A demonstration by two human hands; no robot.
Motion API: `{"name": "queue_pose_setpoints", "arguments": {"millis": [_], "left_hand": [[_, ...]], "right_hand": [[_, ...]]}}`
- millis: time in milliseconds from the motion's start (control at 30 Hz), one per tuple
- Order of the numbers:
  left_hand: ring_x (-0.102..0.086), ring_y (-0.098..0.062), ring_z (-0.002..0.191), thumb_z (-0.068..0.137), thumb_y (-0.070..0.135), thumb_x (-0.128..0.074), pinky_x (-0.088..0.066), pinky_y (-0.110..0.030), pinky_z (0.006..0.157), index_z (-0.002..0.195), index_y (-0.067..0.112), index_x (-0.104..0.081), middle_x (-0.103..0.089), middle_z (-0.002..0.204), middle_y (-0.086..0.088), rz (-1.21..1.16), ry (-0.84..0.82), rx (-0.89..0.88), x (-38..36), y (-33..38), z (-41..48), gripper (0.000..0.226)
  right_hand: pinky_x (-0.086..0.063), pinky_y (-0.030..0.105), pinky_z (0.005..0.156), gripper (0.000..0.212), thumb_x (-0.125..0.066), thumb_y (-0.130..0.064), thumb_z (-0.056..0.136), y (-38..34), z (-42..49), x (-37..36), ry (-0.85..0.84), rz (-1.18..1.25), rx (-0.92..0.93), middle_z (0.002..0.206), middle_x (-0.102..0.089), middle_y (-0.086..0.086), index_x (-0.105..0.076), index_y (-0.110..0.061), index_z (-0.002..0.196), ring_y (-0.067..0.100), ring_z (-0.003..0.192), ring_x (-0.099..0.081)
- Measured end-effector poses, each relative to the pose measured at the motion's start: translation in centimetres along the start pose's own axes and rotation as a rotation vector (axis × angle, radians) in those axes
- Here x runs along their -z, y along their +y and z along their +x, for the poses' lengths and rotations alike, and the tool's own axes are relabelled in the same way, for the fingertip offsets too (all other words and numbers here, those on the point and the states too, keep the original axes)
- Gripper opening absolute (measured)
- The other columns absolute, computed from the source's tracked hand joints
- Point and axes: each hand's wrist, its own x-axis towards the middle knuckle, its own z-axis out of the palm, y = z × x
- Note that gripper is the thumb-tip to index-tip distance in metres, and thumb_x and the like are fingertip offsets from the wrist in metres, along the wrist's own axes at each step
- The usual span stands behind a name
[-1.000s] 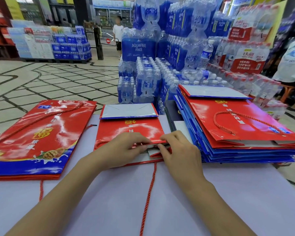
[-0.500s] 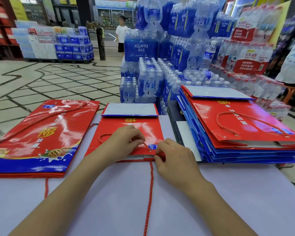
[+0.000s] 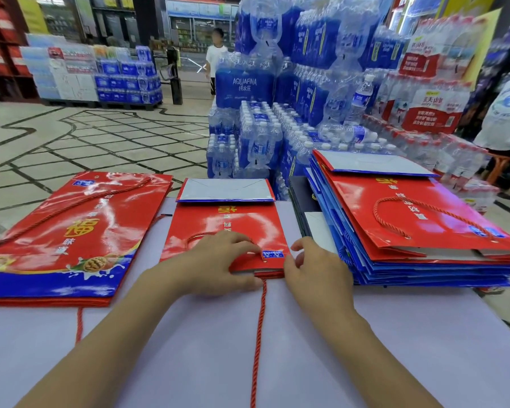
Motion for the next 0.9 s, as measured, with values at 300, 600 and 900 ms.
{"name": "queue_pose_setpoints", "arguments": {"millis": [300, 600, 900], "left_hand": [[-0.054, -0.018, 0.114, 0.095, 0.05, -0.045, -0.047, -0.037, 0.089, 0.135, 0.032, -0.046, -0.059, 0.126, 0.007, 0.083, 0.401, -0.026, 0.6, 1.6, 0.2, 0.043], [-0.068, -0.032, 0.079, 0.09, 0.041, -0.037, -0.049, -0.031, 0.062, 0.123, 0.012, -0.063, -0.074, 0.094, -0.009, 0.023, 0.97, -0.019, 2.8, 1.6, -0.5, 0.05], [-0.047, -0.003, 0.058, 0.098, 0.031, -0.046, -0.03, -0.016, 0.053, 0.102, 0.01, -0.062, -0.052, 0.062, 0.011, -0.444, 1.189, 0.113, 3.7, 2.2, -1.0, 0.026]], "right_hand": [[-0.048, 0.026, 0.055, 0.016, -0.06, -0.017, 0.092, -0.6, 0.1, 0.8, 0.159, 0.879, -0.092, 0.092, -0.07, -0.014, -0.066, -0.031, 0.097, 0.008, 0.054, -0.054], [-0.036, 0.012, 0.044, 0.019, -0.074, -0.036, 0.084, -3.1, -0.7, -0.3, -0.421, 0.731, -0.001, 0.076, -0.075, 0.002, -0.07, -0.023, 0.098, -0.001, 0.044, -0.051], [-0.037, 0.021, 0.045, 0.033, -0.063, -0.043, 0.091, -5.4, 2.9, -0.9, -0.55, 0.758, -0.237, 0.061, -0.068, 0.003, -0.068, -0.011, 0.098, 0.012, 0.042, -0.047]]}}
